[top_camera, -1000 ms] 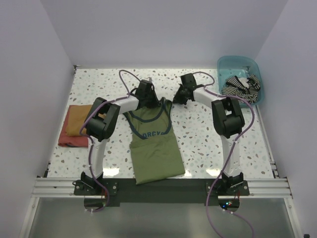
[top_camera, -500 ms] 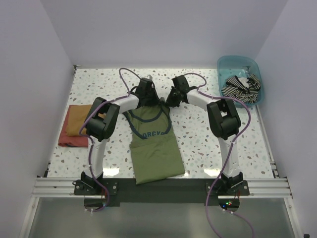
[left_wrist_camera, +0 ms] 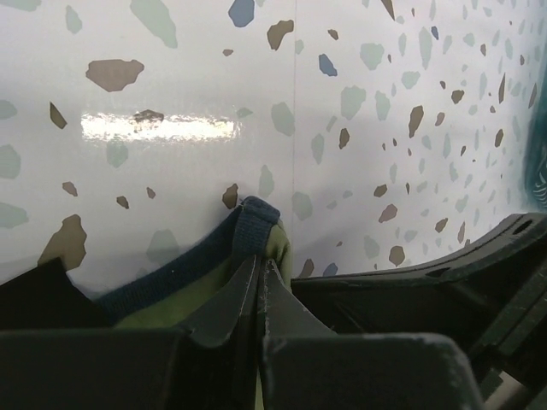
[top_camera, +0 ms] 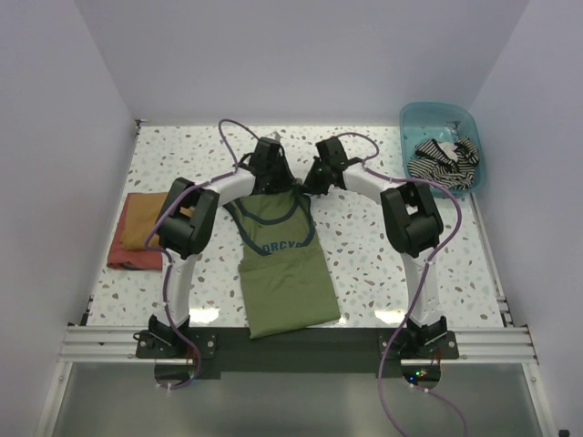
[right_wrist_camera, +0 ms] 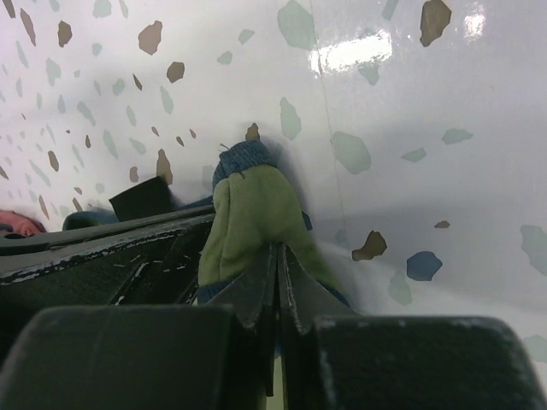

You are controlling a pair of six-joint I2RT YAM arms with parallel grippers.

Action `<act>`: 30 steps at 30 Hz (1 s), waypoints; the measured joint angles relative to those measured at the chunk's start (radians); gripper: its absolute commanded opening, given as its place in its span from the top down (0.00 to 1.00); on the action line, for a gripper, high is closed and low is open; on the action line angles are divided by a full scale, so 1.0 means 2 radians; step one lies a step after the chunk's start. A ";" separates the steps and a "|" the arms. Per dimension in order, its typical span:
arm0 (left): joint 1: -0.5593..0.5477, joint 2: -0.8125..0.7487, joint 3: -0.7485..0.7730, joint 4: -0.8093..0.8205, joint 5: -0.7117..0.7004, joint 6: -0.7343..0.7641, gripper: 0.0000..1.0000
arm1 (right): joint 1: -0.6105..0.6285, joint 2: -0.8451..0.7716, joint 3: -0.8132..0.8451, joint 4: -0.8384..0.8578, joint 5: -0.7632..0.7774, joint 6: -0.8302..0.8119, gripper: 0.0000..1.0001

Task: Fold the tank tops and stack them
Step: Fold the tank top

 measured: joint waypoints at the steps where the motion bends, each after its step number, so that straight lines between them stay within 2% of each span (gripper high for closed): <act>1: 0.001 0.001 0.000 -0.001 0.000 0.000 0.97 | 0.000 0.000 0.001 0.000 0.001 0.000 0.91; 3: 0.003 0.002 0.000 -0.004 0.000 0.000 0.96 | 0.001 -0.002 0.001 -0.001 0.003 -0.005 0.80; 6: 0.008 0.002 0.000 -0.006 0.000 0.001 0.96 | 0.000 -0.009 0.001 -0.002 0.008 -0.017 0.72; 16: 0.021 0.002 0.000 -0.008 0.000 0.004 0.96 | 0.001 -0.030 0.002 -0.001 0.028 -0.089 0.66; 23: 0.026 0.002 -0.001 -0.008 0.001 0.004 0.96 | 0.004 -0.047 0.001 -0.001 0.035 -0.190 0.60; 30: 0.027 0.002 -0.006 -0.008 0.004 0.004 0.96 | 0.014 -0.054 -0.021 -0.002 0.036 -0.280 0.58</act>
